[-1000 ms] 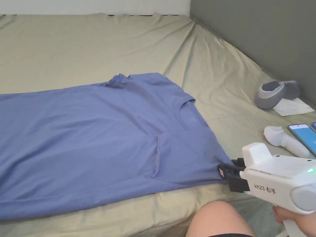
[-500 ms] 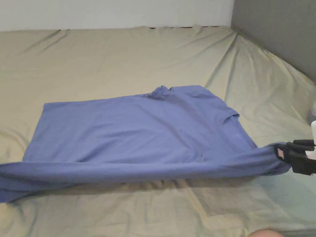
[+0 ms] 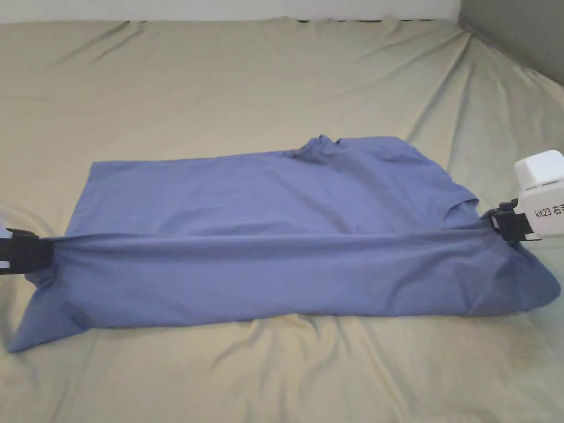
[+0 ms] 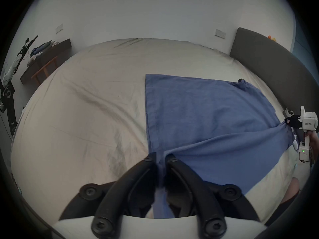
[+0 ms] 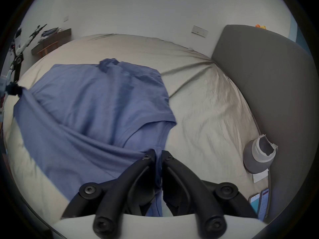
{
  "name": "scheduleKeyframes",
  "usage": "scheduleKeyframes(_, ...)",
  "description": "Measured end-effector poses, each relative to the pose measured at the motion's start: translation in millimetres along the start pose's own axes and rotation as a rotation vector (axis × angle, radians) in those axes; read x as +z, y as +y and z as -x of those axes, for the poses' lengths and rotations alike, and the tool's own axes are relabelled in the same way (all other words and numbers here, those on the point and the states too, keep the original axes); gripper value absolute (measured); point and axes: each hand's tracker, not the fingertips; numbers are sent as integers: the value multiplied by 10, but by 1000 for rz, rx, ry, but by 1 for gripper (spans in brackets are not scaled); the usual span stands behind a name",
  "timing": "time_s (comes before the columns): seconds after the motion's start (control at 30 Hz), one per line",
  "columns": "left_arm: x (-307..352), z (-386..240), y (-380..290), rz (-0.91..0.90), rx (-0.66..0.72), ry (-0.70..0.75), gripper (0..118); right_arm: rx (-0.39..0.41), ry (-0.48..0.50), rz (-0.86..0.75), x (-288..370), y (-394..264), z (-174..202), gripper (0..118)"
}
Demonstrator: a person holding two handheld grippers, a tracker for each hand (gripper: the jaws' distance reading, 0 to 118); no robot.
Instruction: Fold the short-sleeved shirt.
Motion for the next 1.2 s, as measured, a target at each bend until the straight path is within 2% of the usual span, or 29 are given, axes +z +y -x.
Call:
scheduleKeyframes(0.03,-36,41,-6,-15,-1,11,29,-47,-38,-19,-19,-18,-20,30)
scheduleKeyframes(0.07,-22,95,-14,-43,2,38,53,-98,-80,-60,11,-42,-46,60)
scheduleKeyframes(0.1,52,132,-31,-102,28,97,83,-149,-127,-106,41,-69,-73,98)
scheduleKeyframes(0.13,155,183,-76,-148,51,124,97,-216,-163,-151,144,-129,-141,110)
scheduleKeyframes(0.17,286,185,-111,-182,69,151,101,-253,-172,-167,250,-179,-192,110)
scheduleKeyframes(0.2,472,195,-176,-214,94,160,99,-288,-152,-208,371,-260,-254,104)
scheduleKeyframes(0.23,645,200,-256,-263,112,137,94,-318,-98,-264,525,-364,-282,92)
scheduleKeyframes(0.27,796,182,-350,-301,119,102,82,-330,-65,-292,655,-455,-283,67)
scheduleKeyframes(0.3,997,121,-472,-335,117,84,52,-326,-27,-313,816,-575,-259,21)
scheduleKeyframes(0.33,1172,31,-624,-375,96,73,18,-294,-17,-339,968,-698,-170,1)
scheduleKeyframes(0.37,1280,-20,-738,-390,70,73,0,-253,-35,-344,1067,-794,-88,0)
scheduleKeyframes(0.4,1373,-77,-871,-409,43,70,0,-219,-52,-358,1199,-932,-5,0)
scheduleKeyframes(0.43,1479,-183,-1006,-408,24,93,0,-143,-93,-451,1319,-983,26,0)
scheduleKeyframes(0.5,1560,-251,-1206,-374,28,36,0,-284,32,-303,1335,-1217,145,0)
scheduleKeyframes(0.53,1576,-290,-1318,-352,48,-10,0,-227,-58,-356,1420,-1261,190,0)
scheduleKeyframes(0.57,1559,-318,-1362,-338,49,-24,0,-217,-73,-350,1452,-1319,222,0)
scheduleKeyframes(0.67,1442,-450,-1560,-299,-22,-22,0,-215,-50,-352,1516,-1410,314,0)
scheduleKeyframes(0.77,1222,-445,-1509,-268,13,-29,0,-146,-4,-357,1561,-1417,435,0)
scheduleKeyframes(0.83,1067,-400,-1408,-284,35,-28,0,-144,6,-364,1575,-1377,505,0)
scheduleKeyframes(0.87,960,-391,-1320,-286,42,-23,8,-147,18,-366,1566,-1362,493,0)
scheduleKeyframes(0.93,715,-382,-1140,-254,76,-9,85,-156,35,-369,1543,-1308,517,0)
scheduleKeyframes(0.97,580,-371,-1063,-224,108,-8,113,-162,41,-370,1528,-1278,528,0)
scheduleKeyframes(1.0,421,-351,-999,-199,120,-15,116,-164,51,-372,1520,-1281,517,0)
scheduleKeyframes(1.03,322,-338,-959,-212,123,-14,103,-165,55,-372,1509,-1268,526,0)
scheduleKeyframes(1.07,190,-357,-935,-192,132,26,82,-163,58,-370,1496,-1255,538,0)
scheduleKeyframes(1.1,101,-414,-923,-144,115,55,48,-158,62,-366,1482,-1248,546,0)
scheduleKeyframes(1.13,8,-435,-929,-95,91,53,35,-151,67,-359,1472,-1277,528,0)
scheduleKeyframes(1.17,-62,-477,-985,-64,80,43,34,-147,72,-351,1448,-1284,518,0)
scheduleKeyframes(1.2,-16,-541,-1024,-115,54,86,16,-144,72,-346,1425,-1289,509,0)
